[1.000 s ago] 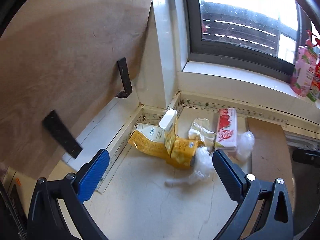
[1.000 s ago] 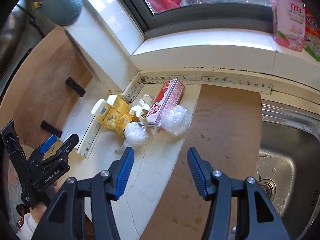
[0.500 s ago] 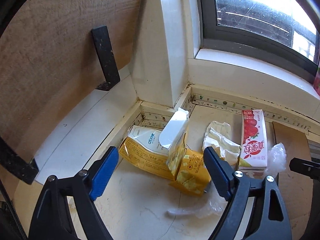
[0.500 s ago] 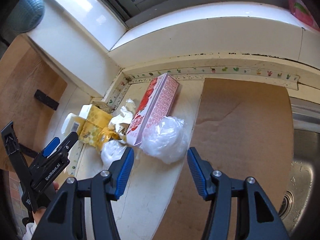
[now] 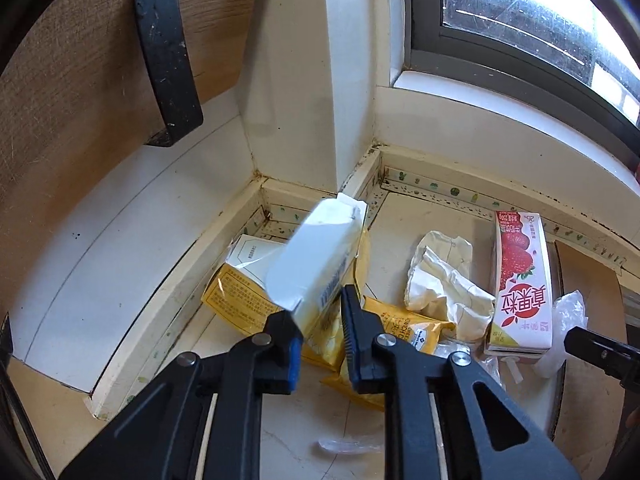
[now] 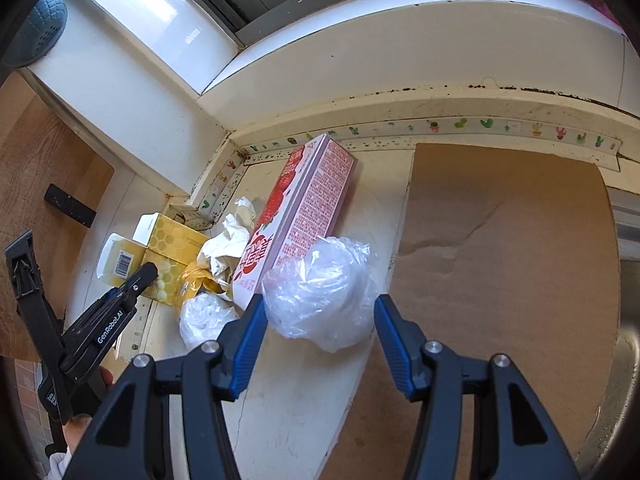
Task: Collect trash
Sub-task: 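Grasp the yellow-white carton with the left tool while the right tool grasps a clear plastic bag, then lift the carton and plastic bag and carry both down over the black bin, then open both tools to drop the carton and bag into the bin, then raise both tools back up to the counter trash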
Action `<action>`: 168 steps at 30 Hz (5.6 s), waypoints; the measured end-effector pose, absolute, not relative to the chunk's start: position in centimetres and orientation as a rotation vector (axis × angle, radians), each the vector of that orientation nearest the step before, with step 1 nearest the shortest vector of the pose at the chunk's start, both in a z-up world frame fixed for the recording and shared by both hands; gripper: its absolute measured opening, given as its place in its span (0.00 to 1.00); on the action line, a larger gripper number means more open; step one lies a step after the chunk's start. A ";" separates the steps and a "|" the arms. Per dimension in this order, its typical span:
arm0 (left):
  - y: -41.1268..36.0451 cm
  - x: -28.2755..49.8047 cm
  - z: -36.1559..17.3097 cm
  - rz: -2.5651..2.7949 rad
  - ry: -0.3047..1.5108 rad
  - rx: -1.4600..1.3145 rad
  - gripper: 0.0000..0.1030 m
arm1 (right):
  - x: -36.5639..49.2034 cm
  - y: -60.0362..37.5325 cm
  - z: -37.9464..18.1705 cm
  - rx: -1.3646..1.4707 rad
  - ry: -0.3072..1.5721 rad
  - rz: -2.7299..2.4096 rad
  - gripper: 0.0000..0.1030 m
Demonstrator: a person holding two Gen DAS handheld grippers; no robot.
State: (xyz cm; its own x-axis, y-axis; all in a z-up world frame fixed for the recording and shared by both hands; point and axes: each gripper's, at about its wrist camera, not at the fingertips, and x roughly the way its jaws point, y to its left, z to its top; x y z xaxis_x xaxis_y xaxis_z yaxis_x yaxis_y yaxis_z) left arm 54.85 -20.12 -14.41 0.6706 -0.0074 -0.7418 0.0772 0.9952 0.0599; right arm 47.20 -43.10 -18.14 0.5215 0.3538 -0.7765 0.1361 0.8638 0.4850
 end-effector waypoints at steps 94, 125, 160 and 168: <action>1.6 9.7 -54.2 -0.234 1.394 -0.197 0.02 | 4.9 -18.4 -55.0 0.595 1.535 0.340 0.13; 5.0 9.9 -56.2 -0.104 1.456 -0.199 0.70 | 7.0 -15.7 -57.8 0.465 1.630 0.279 0.31; 2.1 4.3 -29.5 -0.234 1.255 -0.149 0.82 | 2.2 -18.5 -33.0 0.438 1.386 0.252 0.44; -1.8 3.3 -15.9 -0.376 1.070 -0.075 0.87 | 0.4 -21.1 -20.7 0.409 1.256 0.169 0.44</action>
State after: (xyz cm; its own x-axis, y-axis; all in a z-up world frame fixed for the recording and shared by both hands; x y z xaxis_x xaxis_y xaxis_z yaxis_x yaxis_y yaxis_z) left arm 3.31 -1.80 -15.91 0.4229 -0.3362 -0.8415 0.2646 0.9340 -0.2402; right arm 0.45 -21.14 -20.66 0.3086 0.3441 -0.8868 0.0979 0.9158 0.3894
